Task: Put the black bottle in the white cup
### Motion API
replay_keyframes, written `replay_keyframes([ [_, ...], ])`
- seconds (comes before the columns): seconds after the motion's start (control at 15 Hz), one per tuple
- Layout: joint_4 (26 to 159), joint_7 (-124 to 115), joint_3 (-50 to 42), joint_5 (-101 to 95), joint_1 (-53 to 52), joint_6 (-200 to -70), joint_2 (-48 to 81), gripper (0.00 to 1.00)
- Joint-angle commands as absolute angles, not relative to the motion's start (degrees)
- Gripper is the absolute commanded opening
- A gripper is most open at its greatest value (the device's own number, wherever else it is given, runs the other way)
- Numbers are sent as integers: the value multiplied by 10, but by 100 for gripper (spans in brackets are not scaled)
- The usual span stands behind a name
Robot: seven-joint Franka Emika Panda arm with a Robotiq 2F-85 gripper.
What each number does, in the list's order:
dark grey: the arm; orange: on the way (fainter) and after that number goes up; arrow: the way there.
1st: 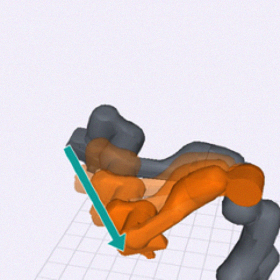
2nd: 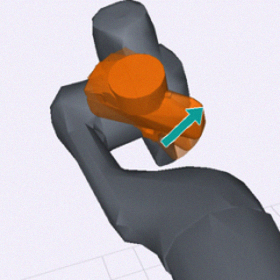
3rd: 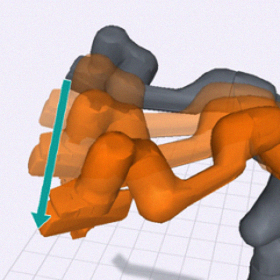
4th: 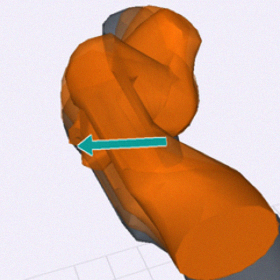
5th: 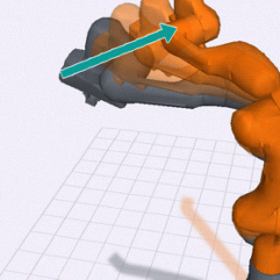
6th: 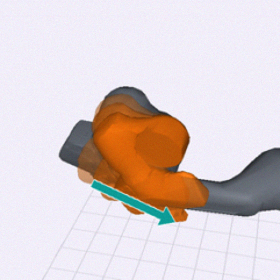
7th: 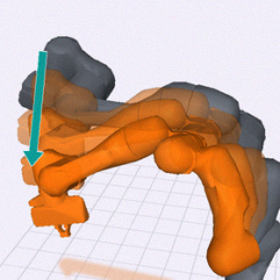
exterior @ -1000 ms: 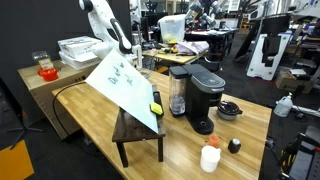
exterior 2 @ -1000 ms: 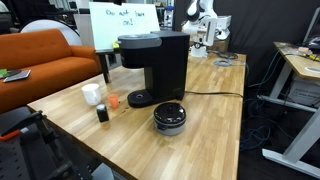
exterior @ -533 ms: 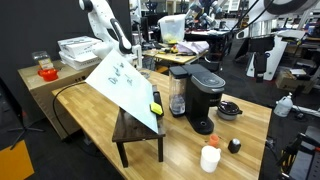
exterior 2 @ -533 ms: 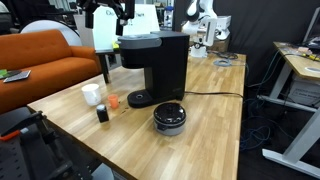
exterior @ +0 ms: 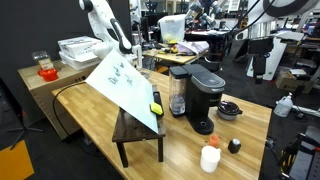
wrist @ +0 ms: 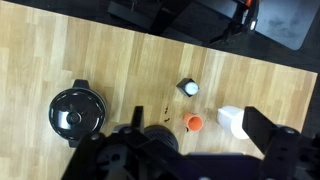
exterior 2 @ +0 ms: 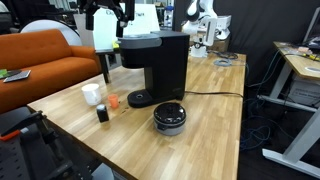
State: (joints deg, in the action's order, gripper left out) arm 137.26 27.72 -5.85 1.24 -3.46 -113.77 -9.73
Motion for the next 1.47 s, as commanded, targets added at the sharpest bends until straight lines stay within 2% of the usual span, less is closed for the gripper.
replay_keyframes([
  [0.0, 1403, 286, -42, 13, -30, -1216, -75, 100],
  [0.33, 1467, 287, -18, 36, -34, -1318, -53, 100],
  [1.0, 1474, 263, -9, 20, -30, -1311, -42, 100],
  [1.4, 1544, 233, -3, -30, -34, -1415, -49, 100],
])
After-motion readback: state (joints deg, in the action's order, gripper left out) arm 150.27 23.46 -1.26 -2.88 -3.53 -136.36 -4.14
